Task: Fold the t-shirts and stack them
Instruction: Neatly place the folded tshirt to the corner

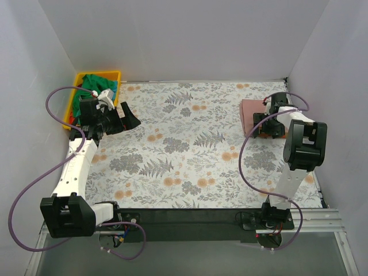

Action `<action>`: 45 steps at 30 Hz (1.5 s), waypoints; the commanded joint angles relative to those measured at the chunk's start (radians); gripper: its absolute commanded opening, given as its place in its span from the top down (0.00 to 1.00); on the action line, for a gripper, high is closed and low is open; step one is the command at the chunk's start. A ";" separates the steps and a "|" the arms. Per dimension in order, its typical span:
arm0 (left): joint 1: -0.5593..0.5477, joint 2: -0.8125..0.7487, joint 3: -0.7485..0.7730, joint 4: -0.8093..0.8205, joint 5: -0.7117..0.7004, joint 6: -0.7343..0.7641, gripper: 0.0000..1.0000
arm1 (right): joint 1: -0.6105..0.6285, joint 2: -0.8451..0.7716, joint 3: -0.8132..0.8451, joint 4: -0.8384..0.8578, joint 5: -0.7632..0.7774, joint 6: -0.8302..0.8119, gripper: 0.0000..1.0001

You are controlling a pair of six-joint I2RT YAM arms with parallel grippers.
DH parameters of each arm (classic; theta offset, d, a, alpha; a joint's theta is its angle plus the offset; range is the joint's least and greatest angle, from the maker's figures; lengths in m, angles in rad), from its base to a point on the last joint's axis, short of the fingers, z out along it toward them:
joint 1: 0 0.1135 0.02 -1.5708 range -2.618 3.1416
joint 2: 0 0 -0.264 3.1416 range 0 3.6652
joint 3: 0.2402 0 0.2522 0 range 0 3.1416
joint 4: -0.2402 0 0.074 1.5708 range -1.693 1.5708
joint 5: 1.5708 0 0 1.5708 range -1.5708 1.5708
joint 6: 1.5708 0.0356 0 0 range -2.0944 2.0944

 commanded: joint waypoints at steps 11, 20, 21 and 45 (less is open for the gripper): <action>0.008 -0.012 0.009 -0.005 0.011 0.011 0.02 | -0.002 0.222 0.231 0.086 0.038 -0.019 0.02; 0.008 0.007 0.022 -0.010 0.014 0.018 0.02 | -0.002 0.312 0.369 0.095 0.031 -0.055 0.02; 0.008 0.008 0.020 -0.009 0.014 0.018 0.02 | -0.002 0.326 0.380 0.097 0.034 -0.058 0.02; 0.008 0.117 0.147 -0.102 0.048 0.053 0.02 | 0.000 0.156 0.513 0.022 -0.090 -0.141 0.01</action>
